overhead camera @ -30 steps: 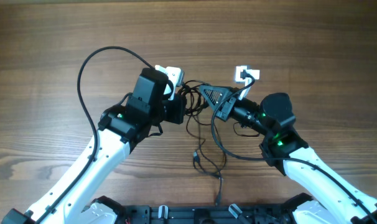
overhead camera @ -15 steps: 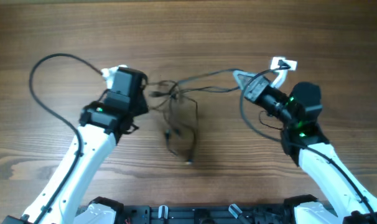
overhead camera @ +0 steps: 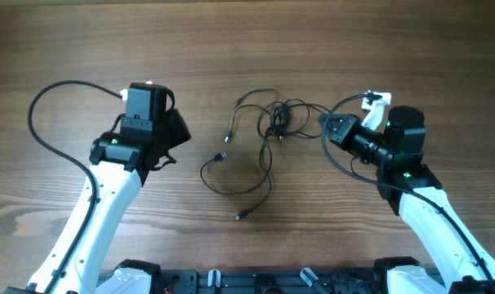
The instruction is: Untangle cables
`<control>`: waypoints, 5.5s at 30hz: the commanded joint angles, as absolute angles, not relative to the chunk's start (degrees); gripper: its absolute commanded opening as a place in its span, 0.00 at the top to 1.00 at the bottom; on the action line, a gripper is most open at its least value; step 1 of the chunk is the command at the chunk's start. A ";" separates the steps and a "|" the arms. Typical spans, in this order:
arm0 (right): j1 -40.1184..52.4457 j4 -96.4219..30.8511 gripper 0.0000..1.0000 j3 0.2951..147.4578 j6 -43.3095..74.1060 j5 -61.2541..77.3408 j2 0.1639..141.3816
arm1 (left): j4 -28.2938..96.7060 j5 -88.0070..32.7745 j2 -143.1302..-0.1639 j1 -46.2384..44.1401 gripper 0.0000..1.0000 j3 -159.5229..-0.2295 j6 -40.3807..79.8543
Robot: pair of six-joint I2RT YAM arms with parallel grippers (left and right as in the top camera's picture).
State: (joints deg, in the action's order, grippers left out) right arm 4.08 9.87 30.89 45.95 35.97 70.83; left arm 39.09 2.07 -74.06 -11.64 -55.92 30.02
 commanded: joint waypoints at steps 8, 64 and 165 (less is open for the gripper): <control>5.67 15.86 0.69 31.48 36.18 53.63 69.95 | 29.28 -37.28 -76.23 -11.62 0.17 -54.94 14.87; 7.25 -11.35 0.35 31.38 -4.60 16.32 79.40 | 21.76 -5.52 -90.02 -34.02 0.00 -54.96 40.45; 12.27 31.57 0.96 31.51 40.73 40.18 89.80 | 2.98 -4.47 -102.24 -34.04 0.96 -54.96 70.32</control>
